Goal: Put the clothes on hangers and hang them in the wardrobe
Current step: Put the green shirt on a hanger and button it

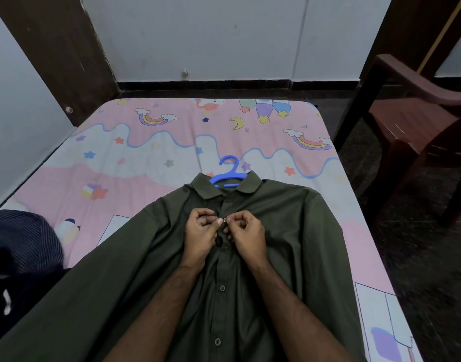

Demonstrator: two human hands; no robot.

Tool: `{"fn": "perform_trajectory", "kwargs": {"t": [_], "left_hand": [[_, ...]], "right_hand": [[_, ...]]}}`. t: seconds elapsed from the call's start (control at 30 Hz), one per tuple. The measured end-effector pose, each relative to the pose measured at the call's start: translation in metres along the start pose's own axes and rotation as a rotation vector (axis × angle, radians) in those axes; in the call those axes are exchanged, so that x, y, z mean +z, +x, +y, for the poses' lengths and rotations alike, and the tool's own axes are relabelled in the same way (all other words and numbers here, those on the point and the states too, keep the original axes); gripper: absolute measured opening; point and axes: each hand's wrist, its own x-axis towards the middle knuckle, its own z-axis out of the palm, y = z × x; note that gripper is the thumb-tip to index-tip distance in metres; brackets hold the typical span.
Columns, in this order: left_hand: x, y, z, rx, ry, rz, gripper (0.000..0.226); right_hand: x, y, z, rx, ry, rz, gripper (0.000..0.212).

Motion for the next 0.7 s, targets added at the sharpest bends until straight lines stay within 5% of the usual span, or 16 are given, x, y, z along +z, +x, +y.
{"fn": "perform_trajectory", "kwargs": {"t": [0.17,0.3,0.4,0.47,0.57,0.7], "left_hand": [[-0.002,-0.001,-0.001,-0.002,0.006,-0.032,0.026],[0.002,0.000,-0.005,0.174,0.182,0.024,0.035],[0.005,-0.006,-0.008,0.292,0.320,0.041,0.046],[0.007,-0.009,-0.007,0.376,0.405,0.030,0.054],[0.007,-0.008,0.001,0.461,0.512,0.000,0.062],[0.006,0.000,0.030,0.548,0.798,-0.066,0.060]], "right_hand": [[0.003,0.001,-0.005,0.016,-0.032,0.055,0.006],[0.001,0.004,-0.017,-0.140,-0.041,0.212,0.017],[-0.006,0.008,-0.036,-0.356,-0.361,0.174,0.049],[-0.008,0.019,-0.049,-0.314,-0.622,0.021,0.058],[-0.010,0.035,-0.053,-0.213,-0.737,-0.009,0.028],[-0.014,0.031,-0.033,-0.072,-0.301,0.223,0.015]]}}
